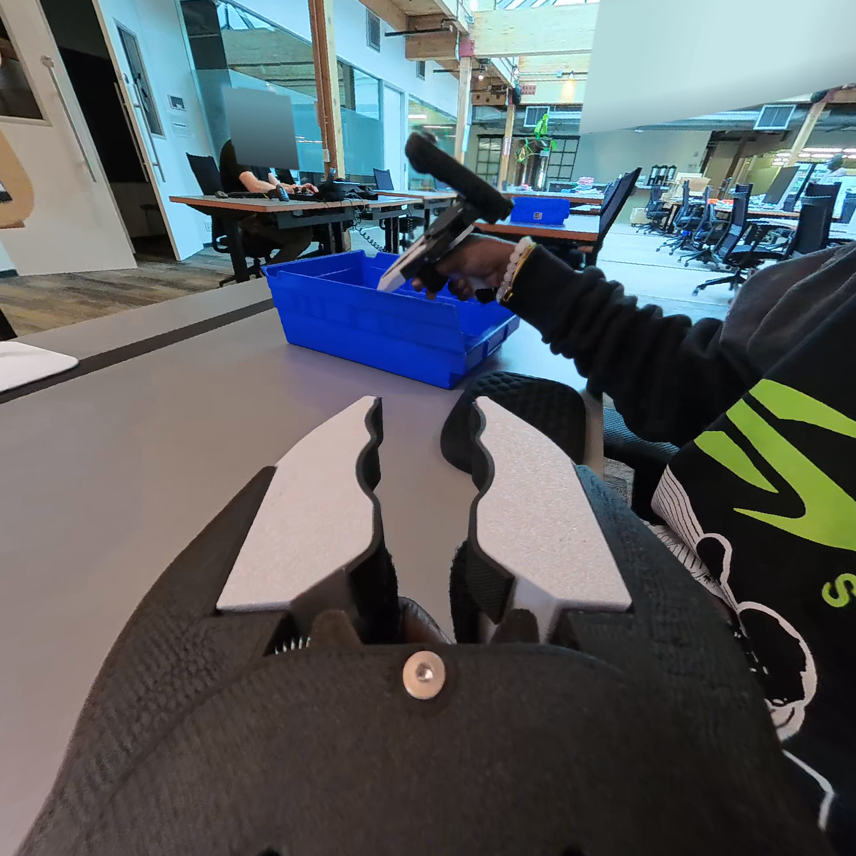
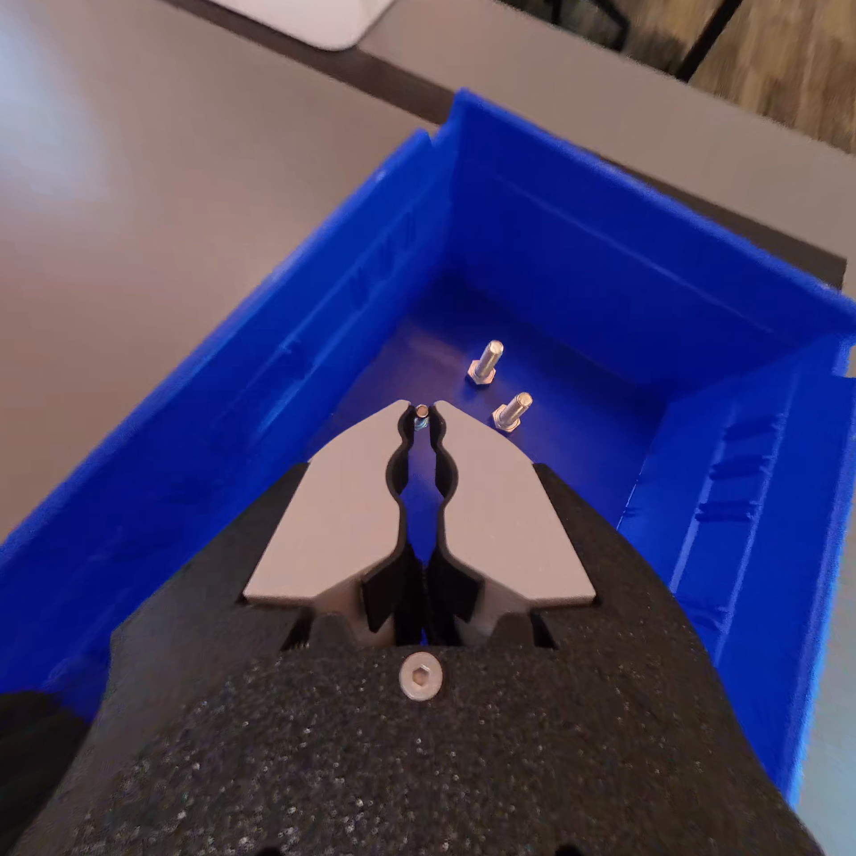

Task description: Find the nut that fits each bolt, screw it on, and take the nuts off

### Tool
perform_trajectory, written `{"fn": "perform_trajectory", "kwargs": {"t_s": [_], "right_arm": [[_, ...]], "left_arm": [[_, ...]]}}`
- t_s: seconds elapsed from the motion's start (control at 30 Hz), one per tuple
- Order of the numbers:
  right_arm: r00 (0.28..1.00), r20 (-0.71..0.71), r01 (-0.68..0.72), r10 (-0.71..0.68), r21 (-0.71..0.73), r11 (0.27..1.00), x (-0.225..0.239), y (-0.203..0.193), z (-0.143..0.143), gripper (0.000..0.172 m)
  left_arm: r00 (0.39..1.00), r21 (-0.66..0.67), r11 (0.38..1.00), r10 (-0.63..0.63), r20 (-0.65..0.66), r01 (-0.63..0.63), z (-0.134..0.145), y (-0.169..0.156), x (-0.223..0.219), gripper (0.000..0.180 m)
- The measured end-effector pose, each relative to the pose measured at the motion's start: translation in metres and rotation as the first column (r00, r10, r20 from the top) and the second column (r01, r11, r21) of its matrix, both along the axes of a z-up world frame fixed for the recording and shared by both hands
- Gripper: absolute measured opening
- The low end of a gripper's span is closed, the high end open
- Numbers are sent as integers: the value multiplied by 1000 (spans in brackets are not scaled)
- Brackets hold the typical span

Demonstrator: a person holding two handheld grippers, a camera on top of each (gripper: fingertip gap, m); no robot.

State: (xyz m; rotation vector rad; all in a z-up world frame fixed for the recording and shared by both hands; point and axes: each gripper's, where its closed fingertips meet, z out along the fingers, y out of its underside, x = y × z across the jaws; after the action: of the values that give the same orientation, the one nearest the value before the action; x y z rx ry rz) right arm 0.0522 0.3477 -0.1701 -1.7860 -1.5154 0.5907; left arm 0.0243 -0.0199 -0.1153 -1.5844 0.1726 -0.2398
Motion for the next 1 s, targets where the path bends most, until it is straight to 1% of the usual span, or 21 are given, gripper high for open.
{"fn": "perform_trajectory", "kwargs": {"t_s": [0.13,0.23,0.43,0.53,0.63,0.77,0.83,0.9,0.97,1.0], "right_arm": [[994,105,21,-20,-13,1000,-2,8,-24,6],[990,144,15,-11,-28,999,-4,8,-33,6],[981,193,13,-5,-37,999,-3,9,-43,8],[983,185,21,-13,-38,999,-3,8,-41,14],[994,105,31,-31,-6,999,-3,6,-23,17],[997,-68,39,-36,54,998,1,-6,16,27],[989,-147,25,-13,77,997,6,-17,34,28],[978,-208,13,7,95,995,12,-30,48,30],[970,-241,-10,36,108,994,18,-44,59,30],[964,-260,-21,51,118,993,21,-50,65,30]], "left_arm": [[1000,-3,1000,18,-8,-18,3,-4,-4,37],[1000,-7,1000,28,-11,-28,3,-6,-7,38],[999,-5,999,42,-17,-42,6,-9,-11,40],[998,-11,999,53,-26,-53,9,-12,-14,42],[995,-16,996,89,-44,-90,20,-23,-26,44],[972,-45,973,222,-77,-225,43,-51,-73,44],[951,-109,947,293,-96,-303,47,-68,-105,44],[932,-202,910,347,-107,-362,45,-84,-136,44],[912,-314,856,381,-153,-410,35,-98,-169,44],[901,-362,826,379,-210,-431,28,-104,-185,43]]}}
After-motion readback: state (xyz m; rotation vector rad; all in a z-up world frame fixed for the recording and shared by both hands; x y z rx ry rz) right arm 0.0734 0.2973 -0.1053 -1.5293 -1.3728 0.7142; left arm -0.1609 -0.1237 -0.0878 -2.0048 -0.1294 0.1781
